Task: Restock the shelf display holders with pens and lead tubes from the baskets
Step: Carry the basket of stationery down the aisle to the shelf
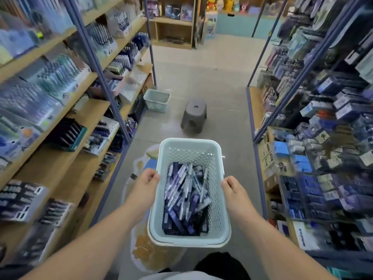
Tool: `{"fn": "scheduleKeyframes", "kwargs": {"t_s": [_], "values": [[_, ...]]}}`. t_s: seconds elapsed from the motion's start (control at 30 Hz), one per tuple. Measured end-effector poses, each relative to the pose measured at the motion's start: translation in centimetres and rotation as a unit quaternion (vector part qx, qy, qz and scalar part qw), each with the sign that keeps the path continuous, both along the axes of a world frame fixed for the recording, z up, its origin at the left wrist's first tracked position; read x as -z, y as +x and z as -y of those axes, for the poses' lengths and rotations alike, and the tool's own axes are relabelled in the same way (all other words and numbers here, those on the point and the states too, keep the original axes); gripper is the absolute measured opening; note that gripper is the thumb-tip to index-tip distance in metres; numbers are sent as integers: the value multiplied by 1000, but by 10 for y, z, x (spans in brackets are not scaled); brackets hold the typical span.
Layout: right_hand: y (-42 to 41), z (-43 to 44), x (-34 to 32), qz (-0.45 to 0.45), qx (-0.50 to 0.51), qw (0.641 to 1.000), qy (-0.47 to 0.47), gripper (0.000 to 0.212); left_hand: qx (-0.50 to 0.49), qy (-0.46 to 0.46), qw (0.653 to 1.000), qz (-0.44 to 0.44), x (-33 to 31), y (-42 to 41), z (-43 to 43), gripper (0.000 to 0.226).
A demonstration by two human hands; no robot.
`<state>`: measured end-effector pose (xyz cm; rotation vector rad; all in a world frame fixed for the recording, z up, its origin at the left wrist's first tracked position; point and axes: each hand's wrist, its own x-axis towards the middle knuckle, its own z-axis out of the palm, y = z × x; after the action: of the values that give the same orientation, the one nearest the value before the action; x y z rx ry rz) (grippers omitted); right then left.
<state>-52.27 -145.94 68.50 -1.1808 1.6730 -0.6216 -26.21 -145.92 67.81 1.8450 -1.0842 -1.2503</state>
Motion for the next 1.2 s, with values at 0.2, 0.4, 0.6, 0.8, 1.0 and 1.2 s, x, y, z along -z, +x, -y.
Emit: {"fn": "scheduleKeyframes", "kwargs": {"t_s": [0.2,0.4,0.6,0.8,1.0,1.2], "values": [[7,159,15,11,-22,1000,1,31,-34,12,999,4,15,7,142,21],[10,347,17,20,-86,996,17,30,-95,25,995,22,18,2,293,23],[31,504,6,20,-131,991,6,28,-143,28,989,38,4,16,425,22],[75,646,20,13,-138,990,16,30,-174,32,984,18,20,58,566,22],[146,798,36,-29,-139,990,3,32,-149,28,988,32,42,135,720,24],[218,931,19,-47,-154,987,18,28,-119,30,992,22,26,208,848,26]]}}
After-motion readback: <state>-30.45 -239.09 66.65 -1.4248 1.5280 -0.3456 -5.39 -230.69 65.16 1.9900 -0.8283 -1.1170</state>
